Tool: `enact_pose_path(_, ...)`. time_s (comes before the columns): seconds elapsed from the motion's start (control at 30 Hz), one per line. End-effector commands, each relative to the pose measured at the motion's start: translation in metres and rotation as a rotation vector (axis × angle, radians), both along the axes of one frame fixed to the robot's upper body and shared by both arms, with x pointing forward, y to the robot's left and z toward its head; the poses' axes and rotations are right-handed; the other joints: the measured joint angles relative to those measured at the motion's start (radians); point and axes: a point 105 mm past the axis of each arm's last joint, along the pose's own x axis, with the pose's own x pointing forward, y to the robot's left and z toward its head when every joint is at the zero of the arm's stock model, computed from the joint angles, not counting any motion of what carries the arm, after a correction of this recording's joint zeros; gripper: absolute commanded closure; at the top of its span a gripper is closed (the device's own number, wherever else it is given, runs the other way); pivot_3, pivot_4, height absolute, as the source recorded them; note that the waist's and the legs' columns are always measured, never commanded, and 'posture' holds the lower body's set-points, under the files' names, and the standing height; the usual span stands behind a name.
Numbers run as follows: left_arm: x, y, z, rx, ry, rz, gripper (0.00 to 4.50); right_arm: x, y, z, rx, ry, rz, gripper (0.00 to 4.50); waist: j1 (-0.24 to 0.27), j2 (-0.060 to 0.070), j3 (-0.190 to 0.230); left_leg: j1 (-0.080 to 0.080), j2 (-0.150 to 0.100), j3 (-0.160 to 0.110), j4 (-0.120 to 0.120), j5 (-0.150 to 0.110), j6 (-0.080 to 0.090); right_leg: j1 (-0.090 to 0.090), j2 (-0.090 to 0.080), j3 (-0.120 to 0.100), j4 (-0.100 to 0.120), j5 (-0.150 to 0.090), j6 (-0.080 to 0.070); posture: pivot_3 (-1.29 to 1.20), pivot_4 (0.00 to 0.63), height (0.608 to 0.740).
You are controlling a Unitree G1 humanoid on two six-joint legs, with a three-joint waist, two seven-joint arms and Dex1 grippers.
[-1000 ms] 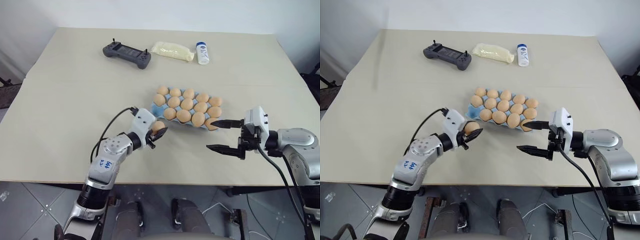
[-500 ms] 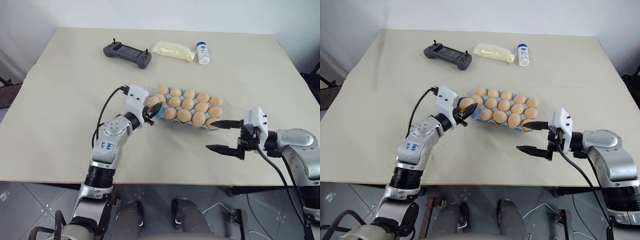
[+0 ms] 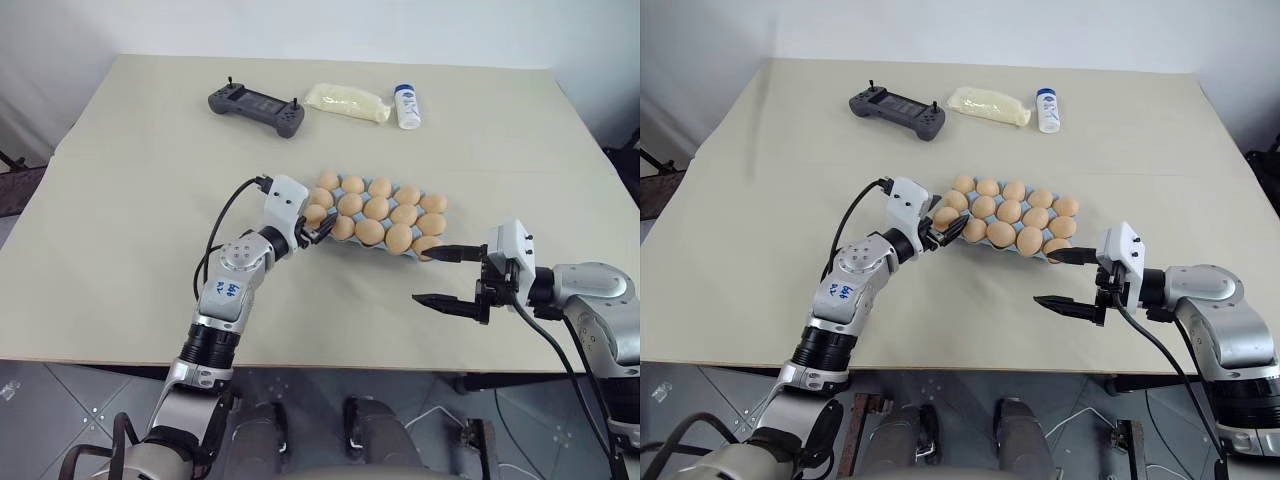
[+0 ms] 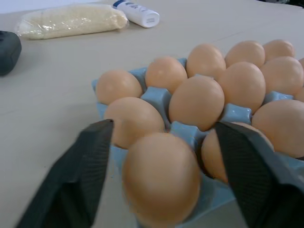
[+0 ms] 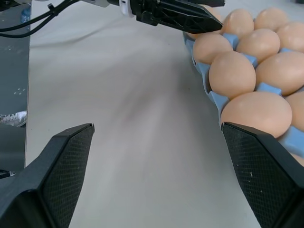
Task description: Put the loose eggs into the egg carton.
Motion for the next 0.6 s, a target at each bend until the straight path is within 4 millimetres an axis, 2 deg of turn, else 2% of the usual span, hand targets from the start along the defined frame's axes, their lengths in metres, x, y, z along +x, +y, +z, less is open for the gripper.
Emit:
enact_pose_path(0.03,-0.005,-0.006,0.023,-0.025,-0.067,-0.035,0.04,-0.002,-0.003,0.011,-0.002,-0.042,-0.005,0.00,0.000,0.000,0.000,0.000,0.000,0.000,0.000,0.000,0.000,0.000,0.000,0.000,0.000,0.000,0.000,0.00,0.150,0.740)
enact_pose_path(0.13,-0.016,-0.010,0.032,-0.051,-0.056,-0.111,0.04,0.000,-0.002,0.011,0.001,-0.047,-0.004,0.00,0.000,0.000,0.000,0.000,0.000,0.000,0.000,0.000,0.000,0.000,0.000,0.000,0.000,0.000,0.000,0.00,0.150,0.740)
enact_pose_path(0.3,-0.043,-0.002,0.046,-0.148,-0.085,-0.274,0.04,0.004,-0.002,0.013,0.006,-0.060,-0.005,0.00,-0.005,0.000,0.000,0.001,0.001,0.001,-0.001,0.001,-0.002,0.000,0.000,0.000,0.000,0.000,0.000,0.00,0.150,0.740)
enact_pose_path(0.5,-0.091,0.024,0.016,-0.157,0.062,-0.488,0.04,0.010,0.000,0.015,0.010,-0.082,-0.006,0.00,-0.006,0.000,0.000,0.002,0.002,0.001,-0.001,0.004,-0.009,0.000,0.001,0.000,0.001,0.000,-0.001,0.00,0.150,0.740)
enact_pose_path(0.6,-0.096,0.049,0.002,-0.115,0.097,-0.501,0.04,0.016,-0.002,0.016,0.008,-0.099,-0.011,0.00,-0.005,0.000,0.000,0.001,0.002,0.000,-0.001,0.004,-0.009,-0.001,0.000,0.000,0.001,-0.001,-0.002,0.00,0.150,0.740)
